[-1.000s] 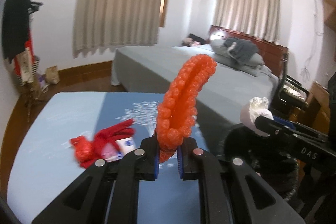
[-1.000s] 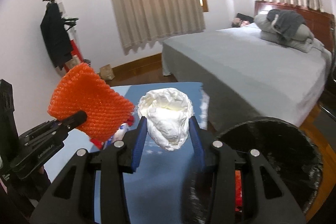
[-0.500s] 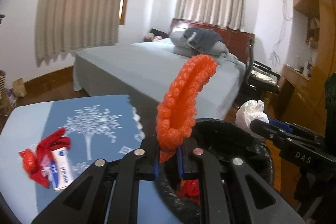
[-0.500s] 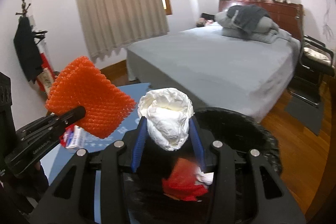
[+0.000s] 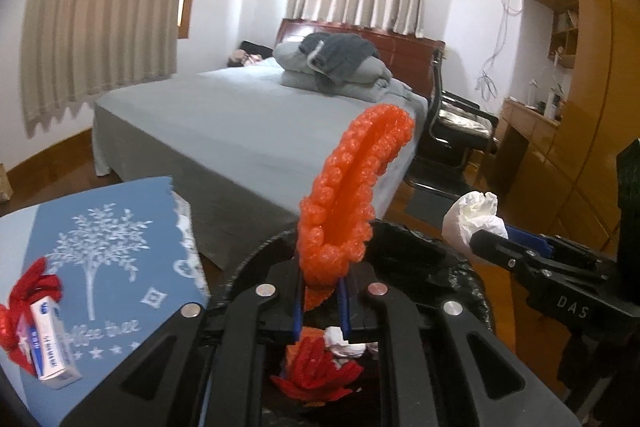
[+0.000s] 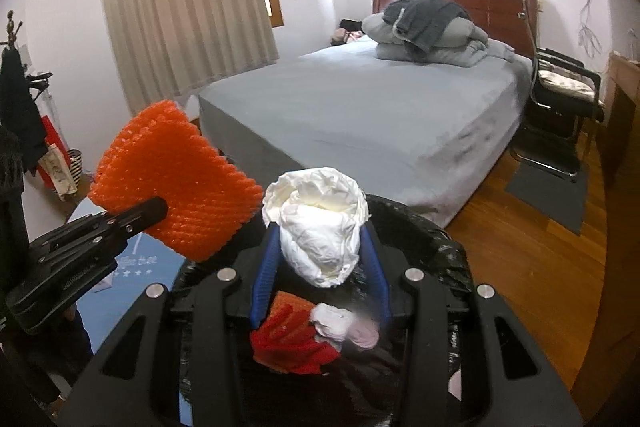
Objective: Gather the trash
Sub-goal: 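Carry the orange sleeve and white tissue to the bin and open both tools, then return both tools to the table and grasp the red plastic bag with the left tool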
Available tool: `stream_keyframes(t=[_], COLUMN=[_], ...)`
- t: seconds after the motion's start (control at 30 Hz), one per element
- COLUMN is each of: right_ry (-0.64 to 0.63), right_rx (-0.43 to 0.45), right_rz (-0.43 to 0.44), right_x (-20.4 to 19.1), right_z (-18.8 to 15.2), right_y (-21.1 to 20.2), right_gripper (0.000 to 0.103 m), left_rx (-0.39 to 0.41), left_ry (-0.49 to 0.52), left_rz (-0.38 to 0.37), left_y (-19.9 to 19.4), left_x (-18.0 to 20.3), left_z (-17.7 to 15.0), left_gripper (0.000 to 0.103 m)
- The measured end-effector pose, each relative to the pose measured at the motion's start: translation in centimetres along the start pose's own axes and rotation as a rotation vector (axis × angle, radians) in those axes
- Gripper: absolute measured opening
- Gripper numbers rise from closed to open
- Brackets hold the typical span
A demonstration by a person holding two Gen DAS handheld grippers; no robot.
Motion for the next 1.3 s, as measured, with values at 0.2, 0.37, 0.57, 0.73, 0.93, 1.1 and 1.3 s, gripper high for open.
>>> stream_keyframes(t=[0.2, 0.37, 0.57, 0.73, 0.93, 1.1, 1.3], right_ry=[0.020, 0.047, 0.057, 0.048, 0.010, -0.026, -0.075], right_rx=[-0.033, -0.049, -0.030, -0.029, -0.010, -0.011, -0.016], right_rz=[-0.039, -0.066, -0.090, -0.048, 0.014, 0.076, 0.140], right_x=[1.5, 2.6, 2.7, 1.1, -2.8, -6.6, -11.4], right_z=[-0.7, -1.3, -1.2, -0.5, 0.7, 1.6, 2.2], right_y=[1.1, 1.6, 1.1, 0.8, 1.0, 1.9, 3.4], right_gripper=[0.045, 0.063, 0.093, 0.096, 0.097, 0.097, 0.097], left_rx=[-0.073, -0.098, -0.078, -0.014, 0.034, 0.073, 0.088], left_ry=[-0.003, -0.020, -0.015, -0.011, -0.067, -0.103, -0.167], left_rz=[-0.066, -0.079, -0.021, 0.058, 0.155, 0.269, 0.391], left_y=[2.6, 3.0, 1.3, -1.7, -5.4, -8.3, -11.3], left_x=[0.9, 0.4, -1.1, -2.9, -7.0, -11.0, -16.2], left_z=[-0.4, -0.9, -1.7, -1.5, -1.6, -1.9, -3.1], left_gripper=[0.024, 0.054, 0.072, 0.085, 0.088, 0.088, 0.088])
Point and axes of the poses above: each gripper's, at about its wrist camera, not at the fingertips, and y roughly the way its jaws point, x to its right, z to its top, the point moved 1 cm from there along y, roughly the way its jaws point, and after that the axes turned 5 degrees about -y, right-handed, at the moved point
